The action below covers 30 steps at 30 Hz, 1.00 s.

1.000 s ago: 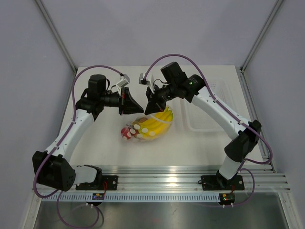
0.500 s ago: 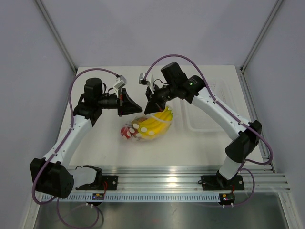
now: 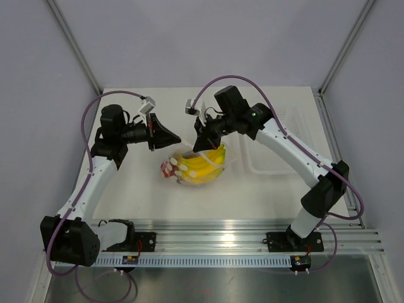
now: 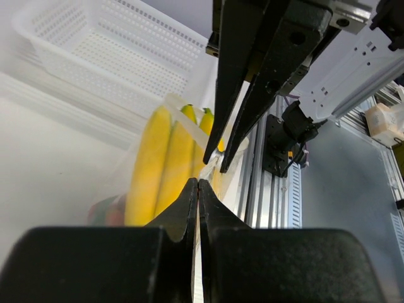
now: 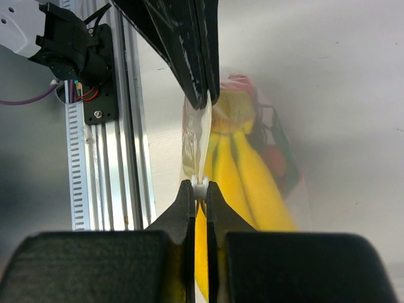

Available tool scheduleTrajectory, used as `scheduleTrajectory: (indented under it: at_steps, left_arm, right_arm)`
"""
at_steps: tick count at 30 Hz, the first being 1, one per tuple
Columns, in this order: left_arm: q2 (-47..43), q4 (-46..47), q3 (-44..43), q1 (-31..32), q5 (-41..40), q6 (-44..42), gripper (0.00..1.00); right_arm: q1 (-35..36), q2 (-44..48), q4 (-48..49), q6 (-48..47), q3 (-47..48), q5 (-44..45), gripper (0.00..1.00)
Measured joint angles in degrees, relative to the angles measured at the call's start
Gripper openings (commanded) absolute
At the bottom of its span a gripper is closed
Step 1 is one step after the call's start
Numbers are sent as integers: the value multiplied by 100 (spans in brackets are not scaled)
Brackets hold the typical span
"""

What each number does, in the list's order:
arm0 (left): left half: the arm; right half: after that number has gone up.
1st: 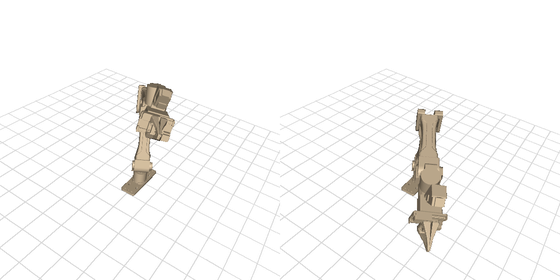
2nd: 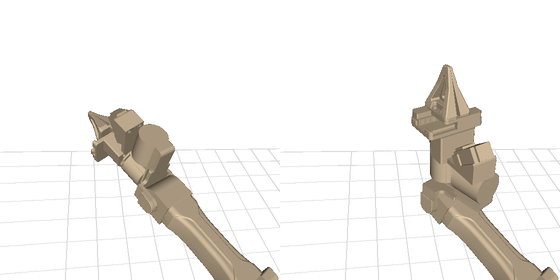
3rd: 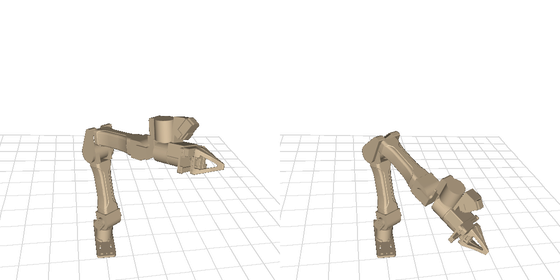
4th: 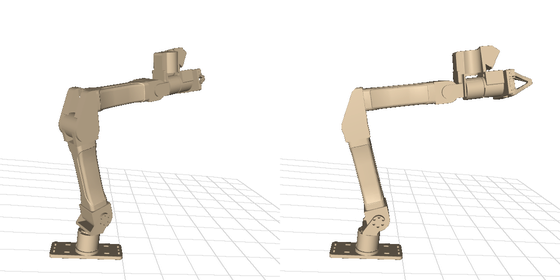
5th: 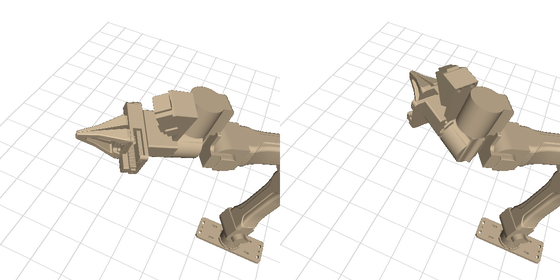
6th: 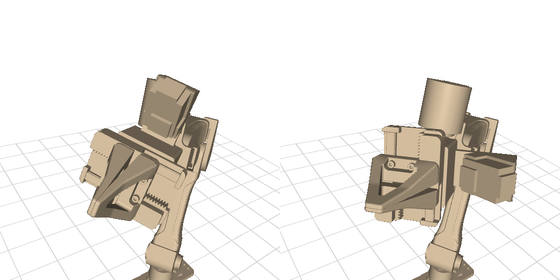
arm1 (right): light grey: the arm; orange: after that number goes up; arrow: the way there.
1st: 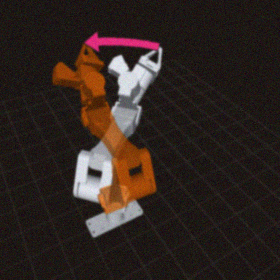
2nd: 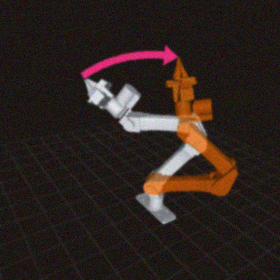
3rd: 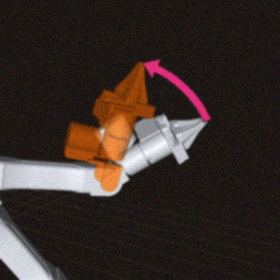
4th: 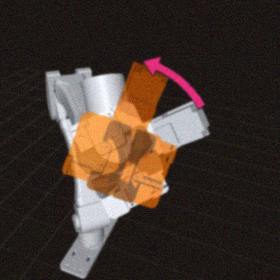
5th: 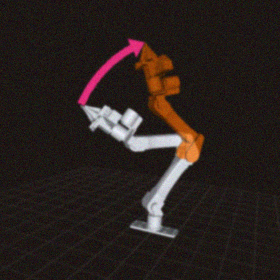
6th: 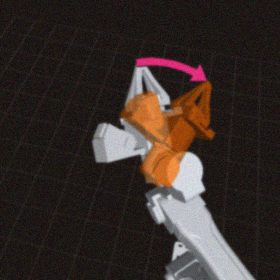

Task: Place the food in the zip-top bag and seal the zipper
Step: Zip the zipper food storage bag at the center of the board.

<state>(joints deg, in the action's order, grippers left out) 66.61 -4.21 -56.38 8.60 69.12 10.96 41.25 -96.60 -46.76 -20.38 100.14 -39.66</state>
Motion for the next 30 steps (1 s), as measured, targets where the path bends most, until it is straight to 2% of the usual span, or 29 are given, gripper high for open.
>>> scheduleTrajectory:
  at_steps: [9,16,17,18,19,20,21,26,30]
  left_arm:
    - [-79,540,17,-507,-546,400,0]
    - [-74,741,17,-562,-717,621,0]
    - [-66,769,17,-562,-660,651,29]
    - [-50,800,17,-560,-568,647,49]
    - [-37,782,15,-551,-466,614,64]
    - [-24,682,4,-525,-372,544,89]
    - [-13,505,-26,-463,-330,428,99]
    - [2,-540,-262,181,-319,-382,99]
    - [118,-1145,-369,348,-254,-874,99]
  right_arm:
    - [0,13,-332,-24,-9,310,0]
    - [0,85,-538,-20,-9,522,0]
    - [0,96,-551,-20,-9,540,0]
    - [0,98,-564,-20,-7,560,0]
    - [0,98,-568,-20,-7,566,0]
    - [0,98,-573,-20,-7,573,0]
    - [0,98,-581,-20,-7,575,0]
    - [0,98,-592,-20,4,577,0]
    - [0,96,-636,-20,118,577,0]
